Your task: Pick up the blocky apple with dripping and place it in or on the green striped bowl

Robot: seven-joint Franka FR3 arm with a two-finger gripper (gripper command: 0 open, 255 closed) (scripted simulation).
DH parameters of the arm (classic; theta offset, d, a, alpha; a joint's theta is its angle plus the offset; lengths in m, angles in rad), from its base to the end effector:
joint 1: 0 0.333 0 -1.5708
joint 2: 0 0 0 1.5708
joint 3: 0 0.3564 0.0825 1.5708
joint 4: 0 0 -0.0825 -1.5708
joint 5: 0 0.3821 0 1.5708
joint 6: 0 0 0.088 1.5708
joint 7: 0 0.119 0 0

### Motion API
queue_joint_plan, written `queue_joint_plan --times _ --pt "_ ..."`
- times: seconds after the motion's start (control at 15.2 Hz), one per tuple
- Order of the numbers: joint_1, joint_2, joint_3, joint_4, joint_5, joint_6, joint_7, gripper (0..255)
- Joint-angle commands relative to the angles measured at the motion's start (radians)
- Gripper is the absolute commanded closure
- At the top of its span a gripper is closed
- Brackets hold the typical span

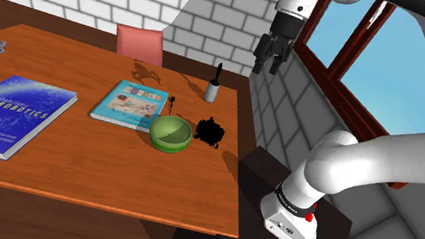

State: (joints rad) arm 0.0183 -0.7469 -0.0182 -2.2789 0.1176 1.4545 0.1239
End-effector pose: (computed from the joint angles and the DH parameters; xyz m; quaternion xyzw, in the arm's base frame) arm 0.2755 0.0128 0.6234 -0.9957 0.0545 0.0428 0.0621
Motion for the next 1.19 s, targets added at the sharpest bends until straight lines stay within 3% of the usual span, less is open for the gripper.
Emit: queue_joint_plan --times 0.0,0.59,1.12 --pt "0.0 0.0 0.0 0.0 0.0 0.0 0.0 0" --pt "0.037 0.057 -0.025 -0.254 -0.068 0.324 -0.198 0" --pt "0.063 0.235 -0.053 -0.391 -0.123 0.657 -0.358 0"
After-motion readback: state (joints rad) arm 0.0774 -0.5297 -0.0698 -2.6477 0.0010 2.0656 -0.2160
